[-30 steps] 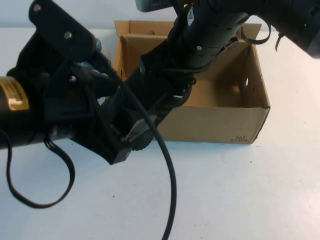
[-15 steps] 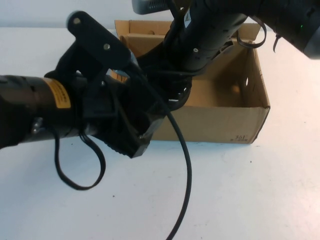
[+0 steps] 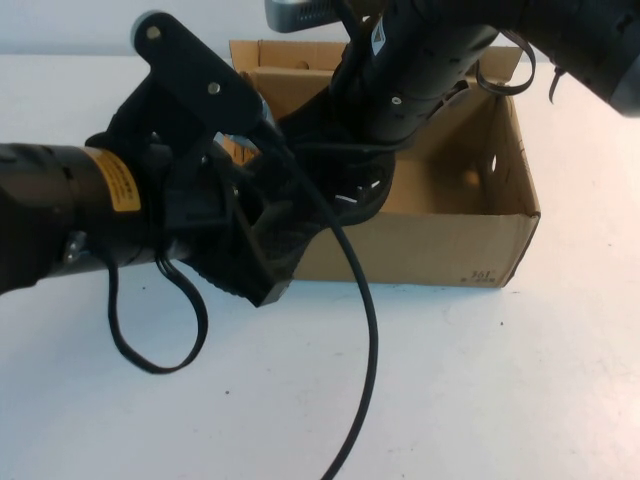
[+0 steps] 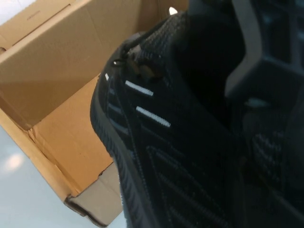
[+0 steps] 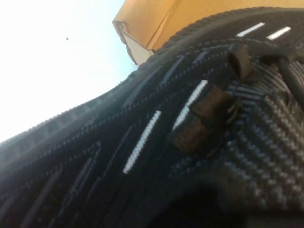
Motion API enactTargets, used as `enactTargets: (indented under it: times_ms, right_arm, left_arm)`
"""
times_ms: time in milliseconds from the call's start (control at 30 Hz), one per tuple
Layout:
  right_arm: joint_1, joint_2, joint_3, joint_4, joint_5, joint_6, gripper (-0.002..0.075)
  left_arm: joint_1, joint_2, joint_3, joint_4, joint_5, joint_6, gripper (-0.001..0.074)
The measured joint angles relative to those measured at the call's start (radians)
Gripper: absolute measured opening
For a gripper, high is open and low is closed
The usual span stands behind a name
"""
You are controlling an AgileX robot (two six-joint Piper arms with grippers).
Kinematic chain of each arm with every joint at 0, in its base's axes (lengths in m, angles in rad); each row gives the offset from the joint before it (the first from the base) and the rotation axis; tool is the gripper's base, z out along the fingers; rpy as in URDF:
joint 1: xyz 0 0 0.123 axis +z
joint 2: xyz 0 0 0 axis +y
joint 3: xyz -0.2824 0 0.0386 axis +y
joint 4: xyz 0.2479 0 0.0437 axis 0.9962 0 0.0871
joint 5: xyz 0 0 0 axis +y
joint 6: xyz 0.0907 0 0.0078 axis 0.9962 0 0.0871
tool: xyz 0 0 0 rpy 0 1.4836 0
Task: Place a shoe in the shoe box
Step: Place the shoe in the shoe box
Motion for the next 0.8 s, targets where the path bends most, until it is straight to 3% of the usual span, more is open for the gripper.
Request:
enactTargets:
  times_ms: [233,333,533,800]
  right_arm:
    - [0.0,0.0,0.0,0.004,0.0,-0.016,0.0058]
    - [-0.002,0.0,0.0,0.025,0.0,-0.027,0.0148]
    - [-0.002,-0.004,-0.027,0.117,-0.013,-0.112,0.0455]
    - [-0.002,-0.044,-0.173,0.168,-0.021,-0.32,0.0512]
  left_arm:
    - [0.0,0.0,0.0,0.001,0.0,-0.001,0.0054]
    - [0.0,0.0,0.0,0.001,0.004,-0.001,0.0054]
    - [0.0,0.0,0.0,0.001,0.032,-0.005,0.0048]
    - [0.0,-0.062,0.0,0.001,0.041,0.033,0.0048]
